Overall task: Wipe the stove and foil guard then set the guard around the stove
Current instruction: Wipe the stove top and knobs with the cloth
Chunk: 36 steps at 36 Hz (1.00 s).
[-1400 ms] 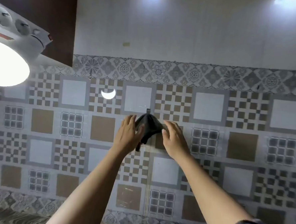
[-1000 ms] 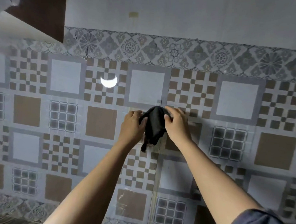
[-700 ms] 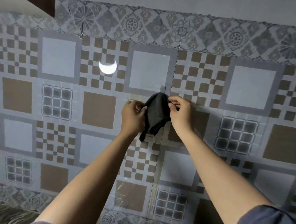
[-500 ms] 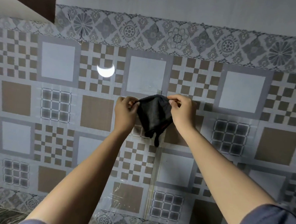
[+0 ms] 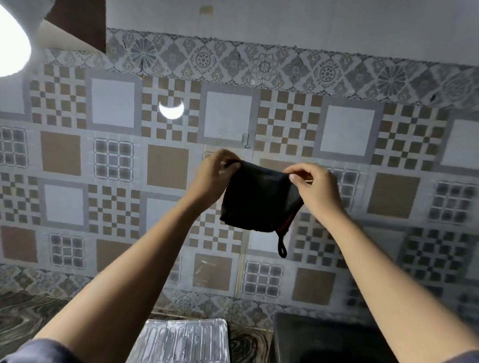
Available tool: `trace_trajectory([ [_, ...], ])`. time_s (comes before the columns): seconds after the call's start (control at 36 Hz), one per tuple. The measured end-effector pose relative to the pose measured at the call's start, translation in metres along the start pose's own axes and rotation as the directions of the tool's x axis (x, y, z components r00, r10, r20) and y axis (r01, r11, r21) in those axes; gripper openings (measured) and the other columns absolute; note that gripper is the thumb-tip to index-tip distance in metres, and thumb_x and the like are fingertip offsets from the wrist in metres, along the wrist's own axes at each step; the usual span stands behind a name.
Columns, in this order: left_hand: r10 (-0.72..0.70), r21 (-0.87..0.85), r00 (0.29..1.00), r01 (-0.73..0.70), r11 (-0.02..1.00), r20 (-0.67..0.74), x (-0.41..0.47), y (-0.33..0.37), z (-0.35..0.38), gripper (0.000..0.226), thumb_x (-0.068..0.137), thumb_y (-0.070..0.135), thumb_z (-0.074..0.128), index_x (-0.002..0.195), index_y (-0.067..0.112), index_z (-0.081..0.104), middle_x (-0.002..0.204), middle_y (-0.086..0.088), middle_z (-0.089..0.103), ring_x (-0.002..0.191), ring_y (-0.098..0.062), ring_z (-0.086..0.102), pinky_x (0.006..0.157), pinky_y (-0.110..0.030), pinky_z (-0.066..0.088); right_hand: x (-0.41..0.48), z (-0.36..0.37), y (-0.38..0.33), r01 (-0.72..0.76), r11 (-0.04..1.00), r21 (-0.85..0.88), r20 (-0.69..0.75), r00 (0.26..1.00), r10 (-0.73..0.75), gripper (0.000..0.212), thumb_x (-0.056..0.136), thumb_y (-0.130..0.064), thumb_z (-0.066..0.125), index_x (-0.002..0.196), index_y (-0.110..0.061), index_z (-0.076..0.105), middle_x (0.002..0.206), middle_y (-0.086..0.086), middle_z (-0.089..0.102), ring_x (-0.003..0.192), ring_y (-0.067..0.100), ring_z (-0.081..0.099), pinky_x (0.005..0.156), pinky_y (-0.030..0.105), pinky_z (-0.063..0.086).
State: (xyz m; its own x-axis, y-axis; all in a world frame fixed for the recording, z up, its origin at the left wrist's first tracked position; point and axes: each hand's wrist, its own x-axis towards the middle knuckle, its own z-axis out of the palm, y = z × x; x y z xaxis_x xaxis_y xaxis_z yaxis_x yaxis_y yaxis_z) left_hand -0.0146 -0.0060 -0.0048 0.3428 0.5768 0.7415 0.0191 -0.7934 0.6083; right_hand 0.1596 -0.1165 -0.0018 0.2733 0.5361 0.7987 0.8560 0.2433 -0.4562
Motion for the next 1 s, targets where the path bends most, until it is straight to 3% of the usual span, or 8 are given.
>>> trace_trajectory([
  [0.08, 0.04, 0.039, 0.993, -0.045, 0.998, 0.115, -0.018, 0.018, 0.0, 0.015, 0.091, 0.01, 0.055, 0.104, 0.007, 0.06, 0.104, -0.007, 0.063, 0.103, -0.025, 0.06, 0.092, -0.036, 0.051, -0.031, -0.015, 0.0, -0.032, 0.999, 0.019, 0.051, 0.998, 0.031, 0.017, 0.087, -0.001, 0.056, 0.093, -0.01, 0.069, 0.093, 0.0, 0.065, 0.08, 0.003, 0.056, 0.069, -0.001, 0.039],
  [0.22, 0.133, 0.091, 0.952, -0.164, 0.982, 0.274, -0.046, 0.044, 0.005, 0.013, 0.09, 0.007, 0.054, 0.102, 0.007, 0.062, 0.098, -0.002, 0.062, 0.099, -0.022, 0.062, 0.085, -0.025, 0.053, -0.076, -0.028, -0.004, -0.111, 0.988, 0.105, 0.149, 0.984, 0.095, 0.018, 0.09, -0.005, 0.055, 0.097, -0.016, 0.067, 0.098, -0.001, 0.066, 0.085, 0.01, 0.061, 0.069, 0.011, 0.048],
  [0.36, 0.196, 0.133, 0.922, -0.252, 0.958, 0.334, -0.072, 0.057, 0.009, 0.014, 0.089, 0.009, 0.057, 0.101, 0.007, 0.064, 0.098, -0.004, 0.065, 0.097, -0.022, 0.063, 0.09, -0.036, 0.053, -0.105, -0.029, -0.021, -0.169, 0.958, 0.233, 0.273, 0.957, 0.102, 0.016, 0.093, -0.018, 0.053, 0.102, -0.022, 0.065, 0.105, 0.0, 0.068, 0.101, 0.016, 0.062, 0.088, 0.03, 0.05],
  [0.47, 0.21, 0.148, 0.91, -0.277, 0.949, 0.356, -0.088, 0.065, 0.009, 0.014, 0.089, 0.01, 0.057, 0.1, 0.007, 0.066, 0.097, -0.004, 0.066, 0.095, -0.021, 0.063, 0.09, -0.037, 0.051, -0.121, -0.026, -0.036, -0.22, 0.926, 0.306, 0.329, 0.937, 0.114, 0.022, 0.089, -0.015, 0.06, 0.111, -0.014, 0.061, 0.102, -0.002, 0.065, 0.099, 0.012, 0.061, 0.087, 0.019, 0.05],
  [0.56, 0.174, 0.109, 0.931, -0.219, 0.97, 0.321, -0.095, 0.067, 0.006, 0.014, 0.089, 0.01, 0.057, 0.099, 0.007, 0.067, 0.095, 0.0, 0.065, 0.094, -0.02, 0.062, 0.089, -0.034, 0.051, -0.129, -0.024, -0.043, -0.207, 0.939, 0.276, 0.322, 0.94, 0.112, 0.02, 0.084, -0.009, 0.065, 0.104, -0.011, 0.062, 0.09, -0.009, 0.063, 0.086, 0.003, 0.061, 0.076, 0.008, 0.05],
  [0.69, 0.098, 0.044, 0.953, -0.115, 0.992, 0.288, -0.106, 0.06, 0.0, 0.013, 0.088, 0.011, 0.06, 0.098, 0.009, 0.067, 0.095, -0.001, 0.066, 0.092, -0.021, 0.063, 0.083, -0.029, 0.052, -0.136, -0.024, -0.05, -0.237, 0.937, 0.258, 0.339, 0.93, 0.142, 0.01, 0.086, -0.013, 0.063, 0.096, -0.011, 0.066, 0.091, -0.002, 0.066, 0.091, 0.015, 0.063, 0.085, 0.027, 0.049],
  [0.86, -0.096, -0.131, 0.976, 0.123, 0.984, 0.196, -0.148, 0.029, 0.009, 0.021, 0.091, 0.019, 0.058, 0.106, 0.005, 0.061, 0.097, -0.009, 0.065, 0.089, -0.016, 0.059, 0.074, -0.021, 0.046, -0.141, -0.018, -0.055, -0.249, 0.956, 0.156, 0.341, 0.922, 0.184, 0.011, 0.088, -0.019, 0.062, 0.083, -0.011, 0.067, 0.076, -0.001, 0.064, 0.076, 0.012, 0.058, 0.076, 0.029, 0.042],
  [1.0, -0.363, -0.292, 0.908, 0.412, 0.863, 0.209, -0.202, 0.002, 0.033, 0.044, 0.089, 0.047, 0.051, 0.12, 0.016, 0.049, 0.122, -0.011, 0.058, 0.111, -0.02, 0.056, 0.094, -0.031, 0.045, -0.147, -0.016, -0.051, -0.267, 0.96, 0.084, 0.295, 0.927, 0.232, 0.014, 0.088, -0.019, 0.061, 0.086, -0.007, 0.066, 0.077, -0.003, 0.062, 0.079, 0.013, 0.056, 0.079, 0.031, 0.042],
])
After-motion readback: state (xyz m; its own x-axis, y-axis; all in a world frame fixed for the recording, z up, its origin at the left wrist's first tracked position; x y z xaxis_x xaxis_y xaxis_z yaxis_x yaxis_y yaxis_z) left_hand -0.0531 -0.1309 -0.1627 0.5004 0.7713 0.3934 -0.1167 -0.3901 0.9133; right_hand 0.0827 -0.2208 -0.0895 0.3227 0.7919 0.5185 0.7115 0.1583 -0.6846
